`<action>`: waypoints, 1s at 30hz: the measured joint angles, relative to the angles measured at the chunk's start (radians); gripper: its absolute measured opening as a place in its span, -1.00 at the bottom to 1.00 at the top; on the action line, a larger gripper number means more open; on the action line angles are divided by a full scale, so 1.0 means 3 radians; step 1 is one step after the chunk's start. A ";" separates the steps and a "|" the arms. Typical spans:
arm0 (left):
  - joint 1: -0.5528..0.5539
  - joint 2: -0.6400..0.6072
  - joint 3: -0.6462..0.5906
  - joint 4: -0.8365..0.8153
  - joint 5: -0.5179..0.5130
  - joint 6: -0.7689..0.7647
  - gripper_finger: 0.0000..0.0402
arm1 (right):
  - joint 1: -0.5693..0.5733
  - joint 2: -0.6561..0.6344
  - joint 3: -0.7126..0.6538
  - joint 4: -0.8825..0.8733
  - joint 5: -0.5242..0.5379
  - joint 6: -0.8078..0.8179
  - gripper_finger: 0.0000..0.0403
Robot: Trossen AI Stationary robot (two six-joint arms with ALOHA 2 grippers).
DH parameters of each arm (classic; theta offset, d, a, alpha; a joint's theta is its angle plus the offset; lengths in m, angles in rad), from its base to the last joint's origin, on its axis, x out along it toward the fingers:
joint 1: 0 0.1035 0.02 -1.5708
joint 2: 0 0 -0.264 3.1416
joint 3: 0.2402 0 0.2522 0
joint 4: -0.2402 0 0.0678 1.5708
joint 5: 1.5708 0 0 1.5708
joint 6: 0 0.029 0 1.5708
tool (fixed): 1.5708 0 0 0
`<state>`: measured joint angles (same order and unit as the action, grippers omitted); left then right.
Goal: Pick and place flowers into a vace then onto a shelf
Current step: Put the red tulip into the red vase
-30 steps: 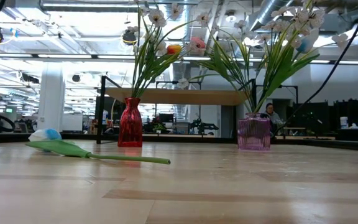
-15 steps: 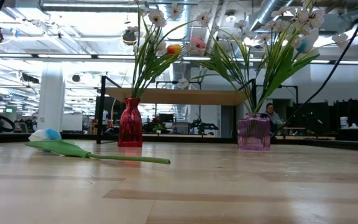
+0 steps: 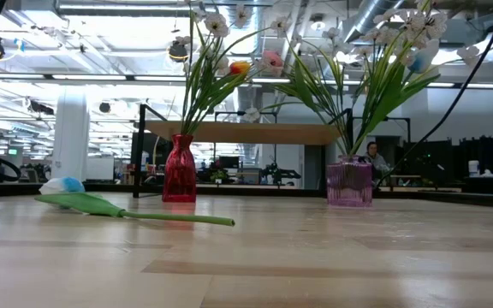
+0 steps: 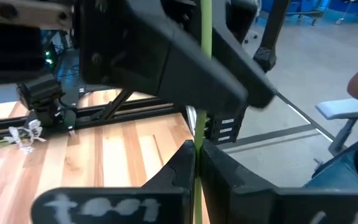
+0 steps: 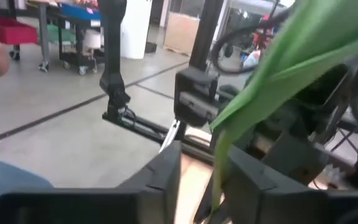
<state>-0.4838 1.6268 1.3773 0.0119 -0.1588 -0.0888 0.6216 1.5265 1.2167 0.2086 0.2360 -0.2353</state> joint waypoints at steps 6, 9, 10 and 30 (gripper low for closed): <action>-0.0080 -0.0048 0.0000 -0.0155 -0.0227 -0.0021 -1.00 | 0.0005 0.0000 -0.0001 -0.0190 0.0079 0.0001 -0.09; -0.0161 -0.0126 0.0000 -0.0289 -0.0448 -0.0038 -1.00 | 0.0022 -0.0004 -0.0001 -0.0194 0.0104 -0.0001 0.06; -0.0197 -0.0164 0.0000 -0.0339 -0.0517 -0.0043 -1.00 | 0.0022 -0.0007 -0.0001 -0.0193 0.0108 -0.0002 0.10; -0.1161 -0.0673 -0.0310 -0.0859 -0.4325 -0.0391 -1.00 | 0.0268 -0.0009 -0.0001 -0.0192 0.0616 0.0002 0.16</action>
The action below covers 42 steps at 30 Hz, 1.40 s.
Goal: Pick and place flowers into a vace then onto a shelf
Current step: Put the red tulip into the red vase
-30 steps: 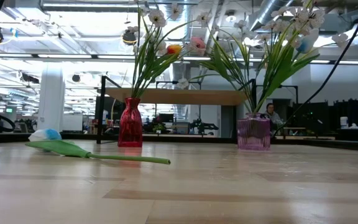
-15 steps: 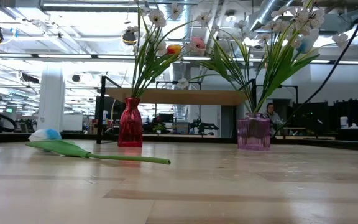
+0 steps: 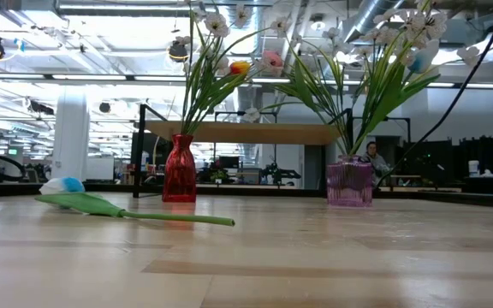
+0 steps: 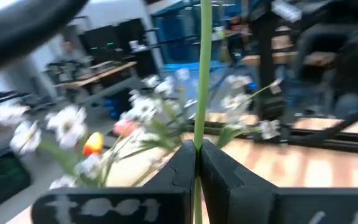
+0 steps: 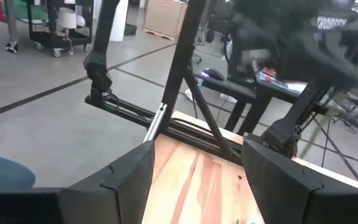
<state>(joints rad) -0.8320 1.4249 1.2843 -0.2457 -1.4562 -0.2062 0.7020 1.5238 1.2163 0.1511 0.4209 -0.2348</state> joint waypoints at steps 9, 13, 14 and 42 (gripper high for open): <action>0.0243 -0.0008 -0.0717 -0.0147 -0.0384 -0.1209 -1.00 | 0.0202 -0.0001 0.0000 0.0082 0.0088 0.0082 0.15; 0.0438 -0.0008 -0.0961 -0.0213 -0.0384 -0.1610 -1.00 | 0.0289 0.0000 0.0000 0.0074 0.0230 0.0085 0.15; 0.0486 -0.0008 -0.1007 -0.0214 -0.0384 -0.1671 -1.00 | 0.0313 0.0000 0.0000 0.0074 0.0281 0.0085 0.15; 0.0549 -0.0455 -0.0493 -0.0463 0.0521 0.0034 -1.00 | 0.0440 -0.0001 0.0000 -0.0015 0.0524 0.0061 0.15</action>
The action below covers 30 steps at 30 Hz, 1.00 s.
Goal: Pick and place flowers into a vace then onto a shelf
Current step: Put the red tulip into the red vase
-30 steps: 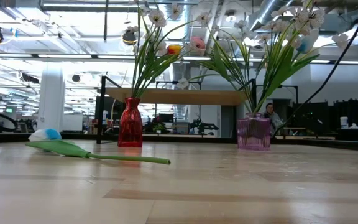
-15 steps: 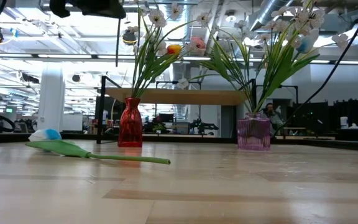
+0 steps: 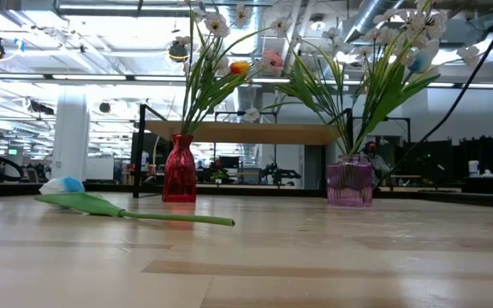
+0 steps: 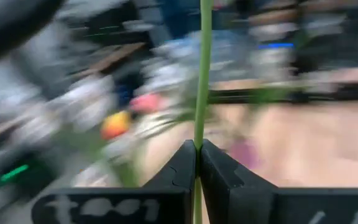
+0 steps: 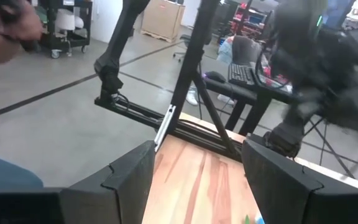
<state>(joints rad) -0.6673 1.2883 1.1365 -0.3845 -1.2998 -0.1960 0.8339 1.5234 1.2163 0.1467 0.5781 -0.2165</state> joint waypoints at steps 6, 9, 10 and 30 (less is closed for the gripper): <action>-0.0016 -0.0656 -0.0102 0.0700 0.1612 0.1296 -1.00 | -0.0079 0.0001 0.0000 0.0009 0.0000 0.0000 0.15; 0.0044 -0.1134 -0.0327 0.0851 0.2141 0.1601 -1.00 | -0.0129 0.0000 0.0000 0.0009 -0.0001 0.0026 0.15; 0.0075 -0.1305 -0.0474 0.0957 0.2289 0.1670 -1.00 | -0.0149 0.0000 0.0000 0.0009 -0.0001 0.0038 0.15; 0.1307 -0.2024 -0.2895 0.3566 0.2743 0.1574 -1.00 | -0.0499 0.0001 0.0000 -0.0043 0.0003 0.0025 0.15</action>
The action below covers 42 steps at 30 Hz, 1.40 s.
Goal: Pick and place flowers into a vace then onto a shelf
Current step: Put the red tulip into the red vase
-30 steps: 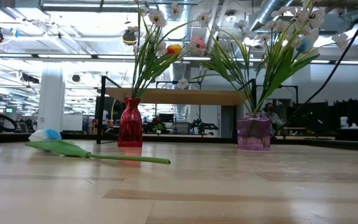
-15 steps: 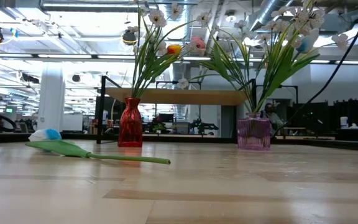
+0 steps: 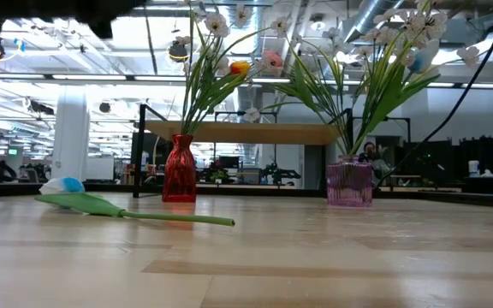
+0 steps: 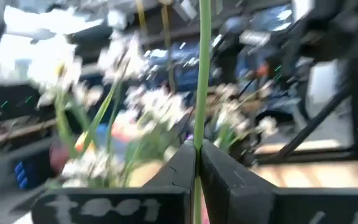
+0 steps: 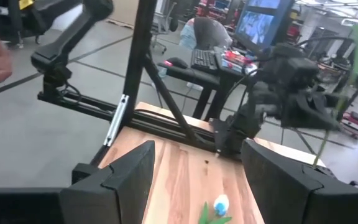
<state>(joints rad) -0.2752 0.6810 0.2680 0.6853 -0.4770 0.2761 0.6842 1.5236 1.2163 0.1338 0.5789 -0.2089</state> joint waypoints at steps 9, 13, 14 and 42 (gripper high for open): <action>0.0842 0.0690 -0.0003 0.0493 0.0501 -0.0411 -1.00 | -0.0088 0.0001 0.0000 0.0001 0.0005 -0.0002 0.15; 0.1118 0.0905 -0.0004 0.0469 0.0532 -0.0566 -1.00 | -0.0087 -0.0001 0.0000 0.0001 0.0013 -0.0033 0.15; 0.1164 0.0941 -0.0003 0.0476 0.0583 -0.0571 -1.00 | -0.0086 0.0000 0.0000 0.0002 0.0012 -0.0057 0.15; 0.1299 0.1590 -0.0004 0.0796 0.0262 -0.0636 -1.00 | -0.0079 0.0000 0.0000 0.0002 0.0022 -0.0118 0.15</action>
<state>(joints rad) 0.1144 1.1580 0.2668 0.9240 -0.3984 0.0853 0.6605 1.5238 1.2163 0.1345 0.5854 -0.2443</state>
